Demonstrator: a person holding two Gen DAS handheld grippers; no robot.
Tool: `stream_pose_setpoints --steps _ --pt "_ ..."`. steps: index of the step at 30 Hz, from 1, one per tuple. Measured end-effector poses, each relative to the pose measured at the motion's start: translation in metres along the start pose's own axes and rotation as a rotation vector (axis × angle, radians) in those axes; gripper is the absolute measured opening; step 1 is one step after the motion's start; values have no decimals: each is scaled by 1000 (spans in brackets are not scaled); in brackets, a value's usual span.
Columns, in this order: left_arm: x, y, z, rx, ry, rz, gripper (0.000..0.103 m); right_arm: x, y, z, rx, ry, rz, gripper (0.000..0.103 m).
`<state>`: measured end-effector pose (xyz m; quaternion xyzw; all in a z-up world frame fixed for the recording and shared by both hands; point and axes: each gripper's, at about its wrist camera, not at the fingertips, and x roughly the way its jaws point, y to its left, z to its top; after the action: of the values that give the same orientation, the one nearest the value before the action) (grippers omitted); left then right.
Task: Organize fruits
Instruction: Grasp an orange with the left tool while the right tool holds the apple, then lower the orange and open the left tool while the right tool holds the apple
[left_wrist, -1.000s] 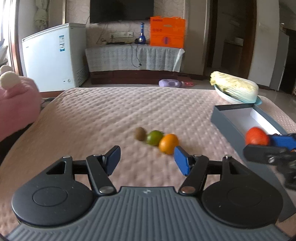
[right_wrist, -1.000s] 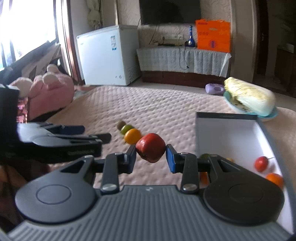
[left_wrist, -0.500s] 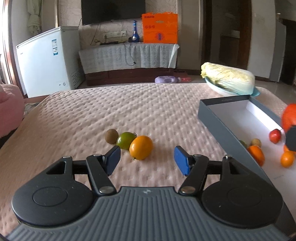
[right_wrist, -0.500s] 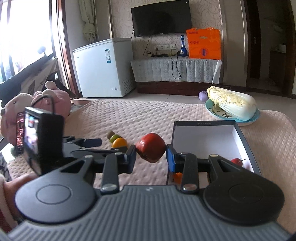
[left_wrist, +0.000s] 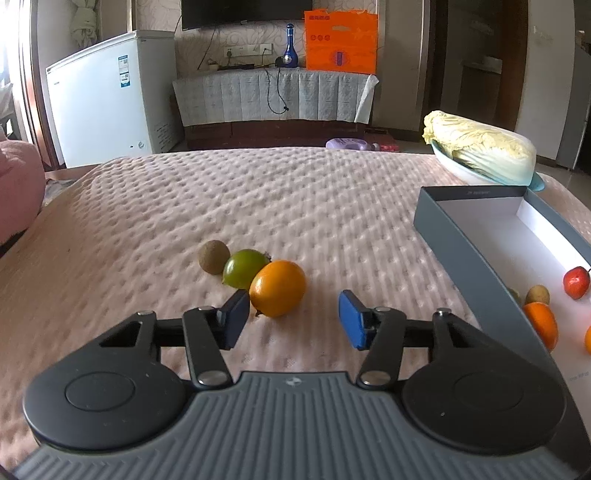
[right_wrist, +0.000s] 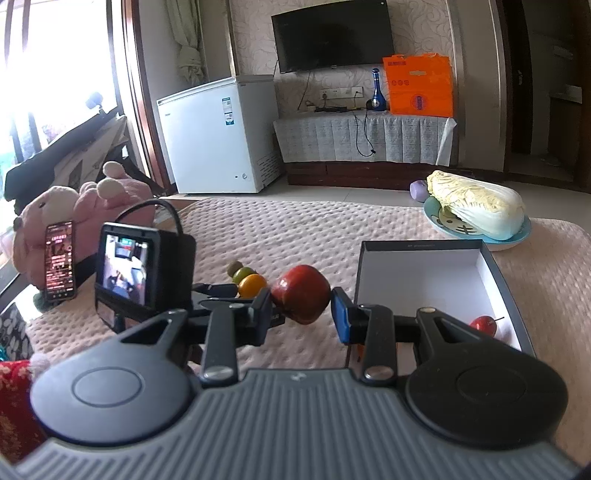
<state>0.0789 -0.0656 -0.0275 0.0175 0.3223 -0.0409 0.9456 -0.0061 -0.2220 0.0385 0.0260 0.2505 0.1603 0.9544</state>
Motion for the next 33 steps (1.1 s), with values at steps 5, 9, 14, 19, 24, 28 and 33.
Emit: stream_pose_setpoints --steps 5,9,14,19,24,28,33 --pt "4 8 -1 -47 20 -5 42 2 -1 -2 0 5 -6 38" --pt "5 7 -1 -42 23 2 42 3 2 -4 -15 12 -13 38" --pt "5 6 -1 -45 22 -2 47 4 0 -4 -9 16 -23 38" --pt "6 5 -1 -44 20 0 49 6 1 -6 -14 25 -17 38" --pt "6 6 -1 -51 15 4 41 8 4 -6 -19 33 -13 38" --pt "5 11 -2 -68 11 0 34 11 3 -6 -17 39 -22 38" --pt "0 16 -3 -50 7 2 33 17 4 -7 -17 48 -27 38"
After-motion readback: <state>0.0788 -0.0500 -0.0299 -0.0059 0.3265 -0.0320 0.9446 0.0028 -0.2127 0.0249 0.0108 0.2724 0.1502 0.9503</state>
